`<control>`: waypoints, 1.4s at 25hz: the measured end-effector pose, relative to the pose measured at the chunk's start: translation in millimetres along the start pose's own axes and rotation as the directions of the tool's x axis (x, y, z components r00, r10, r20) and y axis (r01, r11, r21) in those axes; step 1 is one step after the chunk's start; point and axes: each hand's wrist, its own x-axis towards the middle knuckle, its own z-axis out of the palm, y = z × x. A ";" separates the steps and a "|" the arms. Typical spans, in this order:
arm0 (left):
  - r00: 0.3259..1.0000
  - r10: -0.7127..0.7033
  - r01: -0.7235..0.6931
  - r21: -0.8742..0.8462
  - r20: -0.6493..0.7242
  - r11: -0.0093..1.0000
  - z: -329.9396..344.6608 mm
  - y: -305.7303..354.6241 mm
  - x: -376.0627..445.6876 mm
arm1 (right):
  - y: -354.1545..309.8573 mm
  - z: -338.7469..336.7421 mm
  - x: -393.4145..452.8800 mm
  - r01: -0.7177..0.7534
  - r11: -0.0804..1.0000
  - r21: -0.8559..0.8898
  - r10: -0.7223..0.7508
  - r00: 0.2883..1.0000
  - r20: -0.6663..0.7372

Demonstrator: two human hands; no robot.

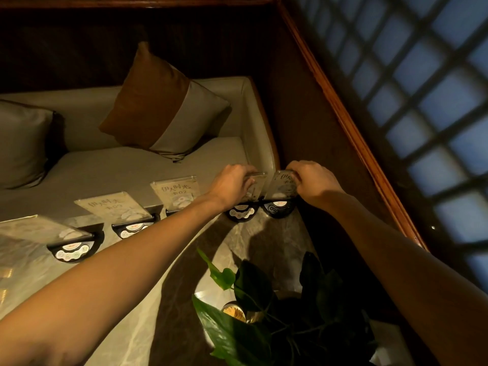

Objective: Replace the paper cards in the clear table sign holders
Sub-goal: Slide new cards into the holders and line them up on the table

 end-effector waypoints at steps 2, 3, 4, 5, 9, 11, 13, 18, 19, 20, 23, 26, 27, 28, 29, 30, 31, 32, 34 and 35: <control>1.000 -0.024 0.024 0.006 -0.008 1.000 -0.4 -1.3 -1.1 | 0.9 0.0 0.0 -0.003 1.000 0.007 0.003 1.000 0.014; 0.999 -0.031 0.031 0.012 -0.008 0.999 -1.0 -2.3 -1.4 | 1.2 -0.3 0.3 -0.003 1.000 0.013 0.002 1.000 0.024; 0.999 -0.034 0.033 0.024 0.004 0.999 -1.4 -3.6 -1.3 | 1.7 -0.2 0.5 0.000 1.000 0.016 -0.001 0.999 0.035; 0.999 -0.027 0.026 0.043 0.026 0.999 -1.7 -5.0 -1.2 | 2.0 -0.2 0.7 0.009 1.000 0.012 -0.009 0.999 0.038; 0.999 0.005 -0.011 0.122 0.047 0.992 -5.5 -4.0 -6.8 | 0.4 -0.1 -2.4 0.040 0.998 -0.052 -0.040 0.999 0.008; 1.000 0.018 -0.019 0.221 0.008 0.975 -12.8 -2.3 -12.8 | -2.9 -0.9 -5.1 0.049 0.994 -0.096 -0.050 0.999 -0.001; 1.000 0.008 0.001 0.315 -0.026 0.949 -27.8 -6.6 -21.7 | -13.6 -5.7 -6.1 0.089 0.989 -0.121 -0.093 0.995 -0.027; 0.990 -0.090 0.129 0.423 -0.111 0.897 -79.5 -43.9 -56.3 | -75.7 -17.8 0.2 0.245 0.958 -0.147 -0.255 0.965 -0.058; 0.986 -0.115 0.156 0.427 -0.121 0.890 -89.9 -52.7 -66.6 | -93.0 -15.8 1.9 0.270 0.951 -0.151 -0.281 0.958 -0.052; 0.982 -0.139 0.182 0.434 -0.130 0.882 -98.8 -61.5 -76.7 | -109.6 -12.3 3.8 0.289 0.945 -0.150 -0.299 0.953 -0.045; 0.967 -0.221 0.254 0.458 -0.125 0.852 -119.1 -90.4 -111.6 | -159.3 3.7 9.4 0.343 0.926 -0.159 -0.349 0.937 -0.008; 0.947 -0.312 0.314 0.452 -0.080 0.835 -132.9 -117.3 -141.0 | -198.1 22.7 13.5 0.400 0.902 -0.161 -0.398 0.916 0.043; 0.941 -0.332 0.326 0.442 -0.068 0.836 -136.7 -123.6 -148.0 | -207.9 28.6 14.3 0.413 0.897 -0.161 -0.410 0.911 0.053; 0.938 -0.343 0.333 0.428 -0.058 0.840 -139.8 -130.0 -153.9 | -217.3 34.6 15.4 0.423 0.893 -0.152 -0.419 0.906 0.060; 0.938 -0.344 0.332 0.414 -0.047 0.848 -141.8 -135.1 -158.3 | -225.5 39.7 15.6 0.431 0.892 -0.133 -0.426 0.902 0.065; 0.940 -0.340 0.326 0.399 -0.037 0.857 -142.8 -138.5 -160.6 | -231.0 44.6 16.0 0.435 0.894 -0.111 -0.430 0.900 0.066; 0.941 -0.336 0.323 0.386 -0.034 0.864 -142.6 -141.8 -162.4 | -235.1 49.1 16.5 0.439 0.893 -0.099 -0.435 0.898 0.065; 0.942 -0.334 0.324 0.379 -0.041 0.867 -142.1 -145.2 -163.1 | -237.5 53.1 17.5 0.441 0.892 -0.098 -0.436 0.897 0.068; 0.936 -0.345 0.345 0.346 -0.063 0.872 -142.2 -150.7 -163.1 | -241.5 56.3 19.4 0.424 0.901 -0.093 -0.418 0.905 0.081; 0.934 -0.351 0.354 0.327 -0.071 0.876 -141.7 -152.4 -162.5 | -242.6 54.9 20.1 0.409 0.909 -0.084 -0.402 0.912 0.084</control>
